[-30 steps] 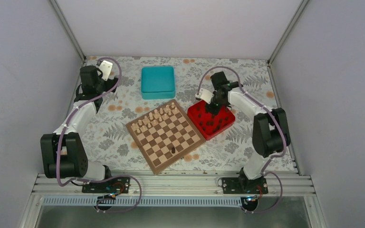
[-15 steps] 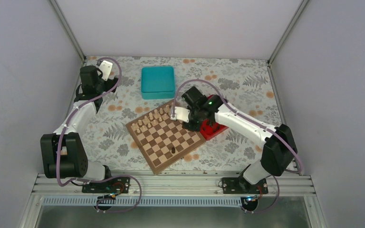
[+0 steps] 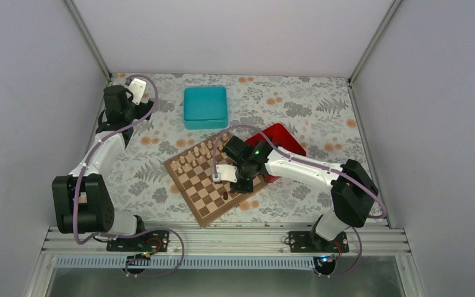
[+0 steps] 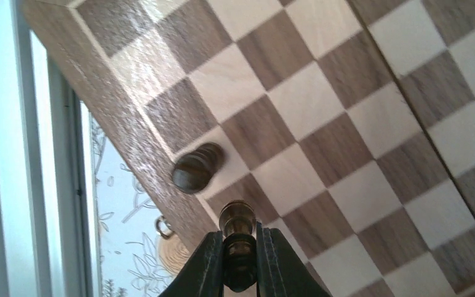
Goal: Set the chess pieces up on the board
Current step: Place the chess piece on the chessboard, then pick up the chess piece from the storage box, then place the chess piece on the chessboard.
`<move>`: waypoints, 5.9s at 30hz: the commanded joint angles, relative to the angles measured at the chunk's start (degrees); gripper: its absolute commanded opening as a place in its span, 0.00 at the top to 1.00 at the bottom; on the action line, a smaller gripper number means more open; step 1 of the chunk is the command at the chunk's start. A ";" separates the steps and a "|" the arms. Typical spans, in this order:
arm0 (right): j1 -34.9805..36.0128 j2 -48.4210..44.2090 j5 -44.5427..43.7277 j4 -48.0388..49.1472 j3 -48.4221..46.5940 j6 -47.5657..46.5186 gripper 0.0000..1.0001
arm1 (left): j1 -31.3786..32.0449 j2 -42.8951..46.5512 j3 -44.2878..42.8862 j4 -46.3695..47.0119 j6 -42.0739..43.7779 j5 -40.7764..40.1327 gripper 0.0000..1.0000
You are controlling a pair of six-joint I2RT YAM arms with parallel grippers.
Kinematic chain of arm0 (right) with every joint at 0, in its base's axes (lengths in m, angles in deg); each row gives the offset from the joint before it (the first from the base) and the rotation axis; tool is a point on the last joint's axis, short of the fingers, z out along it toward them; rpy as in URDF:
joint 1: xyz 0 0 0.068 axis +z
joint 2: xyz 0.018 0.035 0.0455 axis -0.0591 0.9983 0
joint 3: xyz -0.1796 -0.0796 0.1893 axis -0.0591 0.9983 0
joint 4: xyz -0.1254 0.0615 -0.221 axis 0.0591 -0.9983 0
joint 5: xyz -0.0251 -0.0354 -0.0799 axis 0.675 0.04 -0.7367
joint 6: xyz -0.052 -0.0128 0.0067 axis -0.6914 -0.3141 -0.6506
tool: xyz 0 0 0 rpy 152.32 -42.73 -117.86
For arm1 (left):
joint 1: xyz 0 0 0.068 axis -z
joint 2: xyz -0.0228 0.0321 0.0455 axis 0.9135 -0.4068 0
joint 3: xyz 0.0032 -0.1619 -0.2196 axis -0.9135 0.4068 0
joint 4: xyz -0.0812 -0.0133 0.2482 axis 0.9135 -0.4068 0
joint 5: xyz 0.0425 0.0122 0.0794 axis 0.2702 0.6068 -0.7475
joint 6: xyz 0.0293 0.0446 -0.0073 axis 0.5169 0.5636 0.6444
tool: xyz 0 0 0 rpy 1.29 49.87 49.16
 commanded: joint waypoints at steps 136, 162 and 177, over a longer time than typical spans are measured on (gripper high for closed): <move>-36.26 2.96 -2.54 -3.50 -2.97 -9.76 0.93 | -0.78 0.88 -0.22 0.35 -0.13 1.65 0.00; -14.96 2.12 -2.11 -9.26 -6.97 -3.17 0.92 | -0.79 1.33 -0.12 -0.09 -0.04 2.05 0.00; -5.58 5.10 0.23 -6.09 -2.31 -0.25 0.92 | -0.73 1.16 -0.14 -0.26 -0.02 1.99 0.00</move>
